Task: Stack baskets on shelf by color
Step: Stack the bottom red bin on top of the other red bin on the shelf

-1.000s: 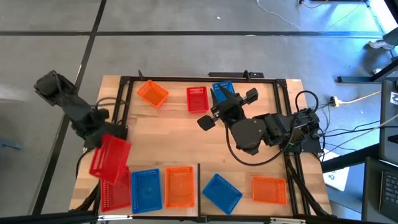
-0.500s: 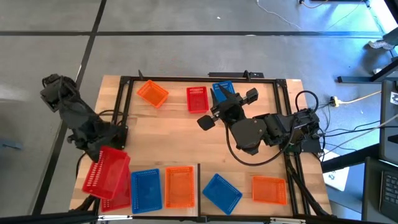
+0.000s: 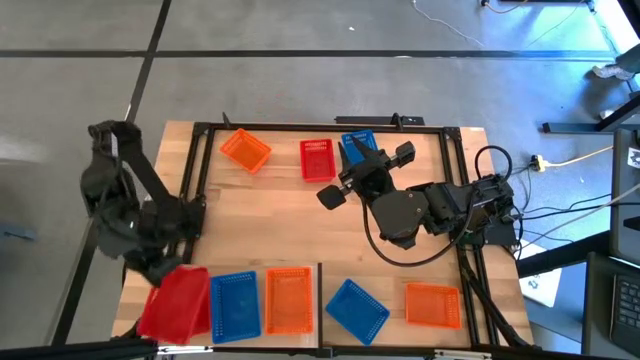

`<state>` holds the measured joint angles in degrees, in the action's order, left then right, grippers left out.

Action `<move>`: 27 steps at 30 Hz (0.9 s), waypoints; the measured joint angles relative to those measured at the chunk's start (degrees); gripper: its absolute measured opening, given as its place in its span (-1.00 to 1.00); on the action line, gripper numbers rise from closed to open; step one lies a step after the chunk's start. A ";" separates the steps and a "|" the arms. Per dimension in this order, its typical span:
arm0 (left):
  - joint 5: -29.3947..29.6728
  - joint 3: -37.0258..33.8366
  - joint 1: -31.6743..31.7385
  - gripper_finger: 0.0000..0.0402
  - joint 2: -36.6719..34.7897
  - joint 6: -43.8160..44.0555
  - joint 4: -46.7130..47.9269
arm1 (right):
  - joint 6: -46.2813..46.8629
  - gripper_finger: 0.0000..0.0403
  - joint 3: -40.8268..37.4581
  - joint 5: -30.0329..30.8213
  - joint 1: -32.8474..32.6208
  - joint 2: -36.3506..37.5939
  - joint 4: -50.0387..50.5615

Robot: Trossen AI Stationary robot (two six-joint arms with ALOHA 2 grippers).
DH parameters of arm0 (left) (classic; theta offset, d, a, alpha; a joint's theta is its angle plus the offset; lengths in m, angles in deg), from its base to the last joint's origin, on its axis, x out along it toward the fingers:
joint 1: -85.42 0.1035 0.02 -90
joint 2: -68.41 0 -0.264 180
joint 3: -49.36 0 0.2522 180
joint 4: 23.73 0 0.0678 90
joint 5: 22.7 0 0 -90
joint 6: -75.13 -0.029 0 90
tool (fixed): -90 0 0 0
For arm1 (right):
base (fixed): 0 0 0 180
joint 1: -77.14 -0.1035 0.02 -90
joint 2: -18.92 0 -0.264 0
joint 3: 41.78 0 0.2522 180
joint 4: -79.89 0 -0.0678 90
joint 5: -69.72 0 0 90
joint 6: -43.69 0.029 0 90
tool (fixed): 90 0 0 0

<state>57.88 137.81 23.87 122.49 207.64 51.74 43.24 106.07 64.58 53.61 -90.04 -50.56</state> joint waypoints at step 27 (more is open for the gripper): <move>9.94 -5.31 -5.39 -1.00 -0.22 0.81 -4.20 | 0.00 -0.42 0.00 0.00 -0.02 0.00 -0.79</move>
<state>67.82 132.50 18.48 122.27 208.45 47.55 43.24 106.07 64.58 53.60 -90.04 -51.35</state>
